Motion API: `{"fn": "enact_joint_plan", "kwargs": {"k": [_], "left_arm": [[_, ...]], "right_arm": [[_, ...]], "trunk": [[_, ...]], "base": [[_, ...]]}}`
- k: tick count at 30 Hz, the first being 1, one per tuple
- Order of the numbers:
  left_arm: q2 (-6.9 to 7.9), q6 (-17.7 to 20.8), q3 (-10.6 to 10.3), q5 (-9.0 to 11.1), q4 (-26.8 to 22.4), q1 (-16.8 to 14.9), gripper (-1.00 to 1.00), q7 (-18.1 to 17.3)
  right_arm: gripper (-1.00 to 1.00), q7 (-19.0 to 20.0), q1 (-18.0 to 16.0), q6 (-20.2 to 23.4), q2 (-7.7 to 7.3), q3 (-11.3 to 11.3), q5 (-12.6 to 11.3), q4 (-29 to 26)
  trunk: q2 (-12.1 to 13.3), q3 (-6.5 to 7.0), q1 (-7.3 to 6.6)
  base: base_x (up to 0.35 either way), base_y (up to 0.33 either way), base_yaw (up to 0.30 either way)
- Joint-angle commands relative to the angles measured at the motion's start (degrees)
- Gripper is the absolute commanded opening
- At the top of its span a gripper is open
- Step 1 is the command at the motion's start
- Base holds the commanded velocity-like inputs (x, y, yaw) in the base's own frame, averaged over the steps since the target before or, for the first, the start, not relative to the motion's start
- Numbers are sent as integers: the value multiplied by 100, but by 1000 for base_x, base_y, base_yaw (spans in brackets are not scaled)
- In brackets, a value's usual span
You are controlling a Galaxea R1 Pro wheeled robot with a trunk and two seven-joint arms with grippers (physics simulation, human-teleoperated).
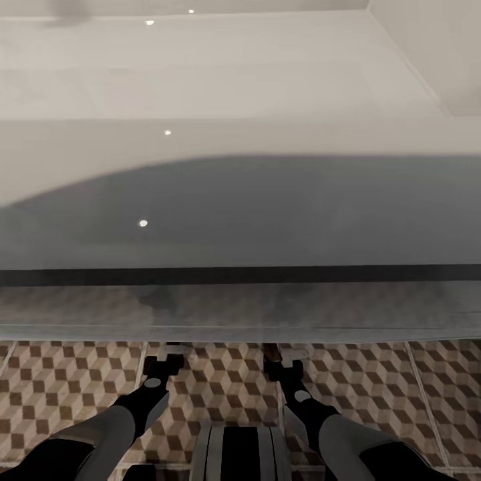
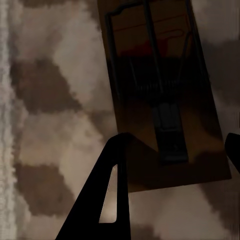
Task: Take the four mousetraps from the cabinet in the bathroom and place them on the bathroom floor. Make sure all four end up on the same floor surface, and ensure that at least two of them are either under or directly next to the same bathroom sink.
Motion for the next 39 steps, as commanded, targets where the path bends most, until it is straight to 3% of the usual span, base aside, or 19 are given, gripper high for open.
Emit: {"fn": "enact_joint_plan", "kwargs": {"k": [1,39], "left_arm": [[2,-7,-42,-20,-13,-3,-100,50],[4,22,-42,-34,-66,-3,-100,49]], "right_arm": [[-100,-66,-3,-10,1,53,-11,-2],[-100,-30,-8,38,1,45,-36,-11]], "trunk": [[-1,-3,-1],[-1,-3,-1]], "base": [[0,0,0],[0,0,0]]}}
